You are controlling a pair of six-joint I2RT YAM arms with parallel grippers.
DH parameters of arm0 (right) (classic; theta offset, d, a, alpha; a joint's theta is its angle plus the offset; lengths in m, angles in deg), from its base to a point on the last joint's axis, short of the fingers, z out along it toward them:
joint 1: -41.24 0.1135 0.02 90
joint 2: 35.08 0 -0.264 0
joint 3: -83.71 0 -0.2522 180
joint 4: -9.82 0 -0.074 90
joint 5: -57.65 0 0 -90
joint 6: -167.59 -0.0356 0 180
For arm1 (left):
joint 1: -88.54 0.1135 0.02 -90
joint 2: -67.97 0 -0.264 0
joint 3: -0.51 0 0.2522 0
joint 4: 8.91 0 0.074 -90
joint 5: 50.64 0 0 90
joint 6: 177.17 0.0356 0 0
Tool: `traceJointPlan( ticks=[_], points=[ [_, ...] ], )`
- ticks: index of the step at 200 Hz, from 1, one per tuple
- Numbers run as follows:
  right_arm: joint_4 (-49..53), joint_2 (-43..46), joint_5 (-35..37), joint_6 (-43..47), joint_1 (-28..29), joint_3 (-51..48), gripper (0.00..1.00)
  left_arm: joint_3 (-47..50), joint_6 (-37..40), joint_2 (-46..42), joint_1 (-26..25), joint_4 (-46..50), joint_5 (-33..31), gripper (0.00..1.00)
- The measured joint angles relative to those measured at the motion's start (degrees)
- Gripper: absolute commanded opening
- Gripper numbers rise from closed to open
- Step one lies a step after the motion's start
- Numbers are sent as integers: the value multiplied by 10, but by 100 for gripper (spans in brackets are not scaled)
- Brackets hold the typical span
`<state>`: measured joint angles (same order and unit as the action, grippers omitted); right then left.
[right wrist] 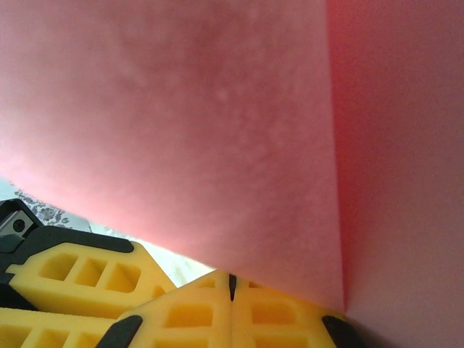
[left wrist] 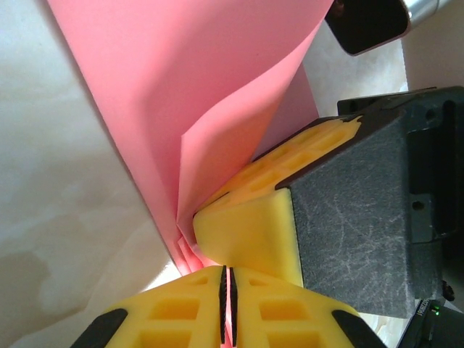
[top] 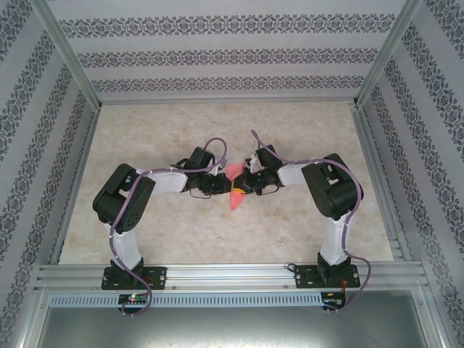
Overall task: Fold a paper plane with a square sheet of paper (pick it up from the middle)
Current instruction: Fourth fold the wing at the center of the table.
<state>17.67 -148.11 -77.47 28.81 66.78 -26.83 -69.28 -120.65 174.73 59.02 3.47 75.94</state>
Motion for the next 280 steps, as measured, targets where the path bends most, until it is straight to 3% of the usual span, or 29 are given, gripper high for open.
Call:
traceJointPlan(
  ticks=[74, 186, 280],
  points=[
    [-4, 0, -4, -9, -2, -2, 4, 50, -12, -14, -32, -21, -13, 17],
    [4, 2, 1, -2, -2, -2, 3, 64, -51, -42, -35, -38, -11, 25],
    [20, 8, 7, 7, -2, -2, 2, 44, -58, -21, -54, -43, -21, 19]
  ],
)
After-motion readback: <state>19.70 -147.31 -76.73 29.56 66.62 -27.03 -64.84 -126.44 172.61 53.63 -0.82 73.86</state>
